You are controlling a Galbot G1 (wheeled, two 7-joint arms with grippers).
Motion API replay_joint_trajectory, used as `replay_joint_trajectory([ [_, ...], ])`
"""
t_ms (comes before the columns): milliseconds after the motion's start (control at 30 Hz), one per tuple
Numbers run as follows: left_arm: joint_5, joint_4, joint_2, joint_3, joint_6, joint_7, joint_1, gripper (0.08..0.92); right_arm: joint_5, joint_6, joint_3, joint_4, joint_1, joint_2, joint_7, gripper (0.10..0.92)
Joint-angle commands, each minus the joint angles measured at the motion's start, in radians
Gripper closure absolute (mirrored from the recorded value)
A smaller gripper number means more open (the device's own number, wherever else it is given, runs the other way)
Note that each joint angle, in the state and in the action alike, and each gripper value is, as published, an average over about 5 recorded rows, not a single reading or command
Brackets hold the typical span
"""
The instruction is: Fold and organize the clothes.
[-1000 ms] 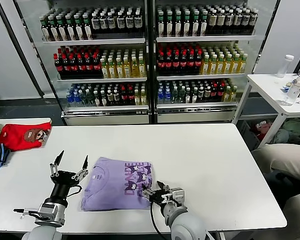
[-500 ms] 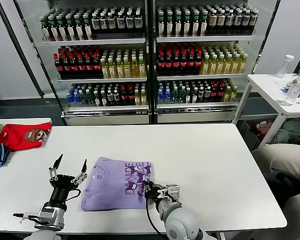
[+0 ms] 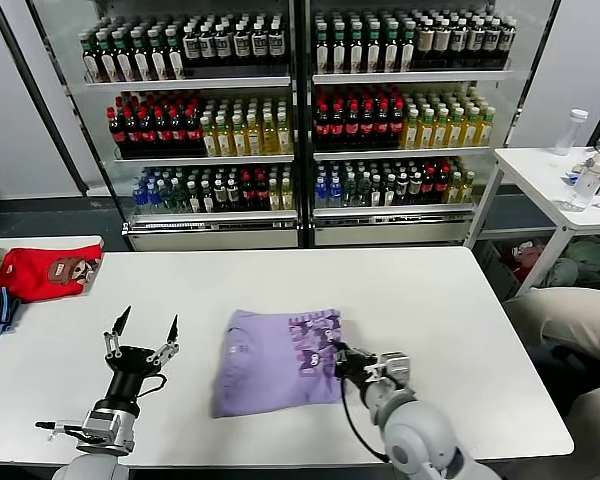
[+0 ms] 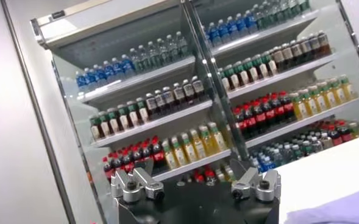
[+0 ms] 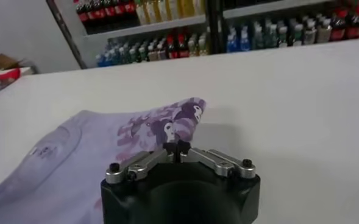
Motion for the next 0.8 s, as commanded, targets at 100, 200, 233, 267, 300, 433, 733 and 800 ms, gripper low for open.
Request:
replay_joint_trajectory([
  [100, -0.006, 0.052, -0.011, 0.006, -0.066, 0.039, -0.033, 0.177, -0.094, 0.000, 0.119, 0.092, -0.079, -0.085, -0.061, 0.876],
  [200, -0.005, 0.070, -0.016, 0.005, -0.085, 0.049, -0.048, 0.177, -0.125, 0.004, 0.177, 0.121, -0.097, -0.114, -0.084, 0.798],
  [233, -0.005, 0.079, -0.018, 0.003, -0.092, 0.057, -0.055, 0.177, -0.134, 0.008, 0.196, 0.122, -0.099, -0.121, -0.089, 0.772],
  [267, -0.004, 0.090, -0.021, 0.000, -0.101, 0.065, -0.064, 0.177, -0.149, 0.016, 0.211, 0.118, -0.099, -0.125, -0.091, 0.738],
  [300, -0.003, 0.103, -0.024, -0.003, -0.110, 0.071, -0.074, 0.177, -0.175, 0.027, 0.222, 0.108, -0.097, -0.125, -0.091, 0.712],
  [433, -0.006, 0.141, -0.034, -0.010, -0.116, 0.075, -0.112, 0.177, -0.363, 0.096, 0.222, 0.050, -0.077, -0.111, -0.106, 0.600],
  [733, -0.067, 0.145, -0.015, -0.005, 0.014, 0.080, -0.170, 0.177, -0.474, 0.261, 0.217, -0.123, 0.061, -0.092, -0.125, 0.340],
  [800, -0.090, 0.137, -0.003, -0.003, 0.048, 0.084, -0.180, 0.177, -0.483, 0.276, 0.216, -0.144, 0.078, -0.083, -0.125, 0.280],
])
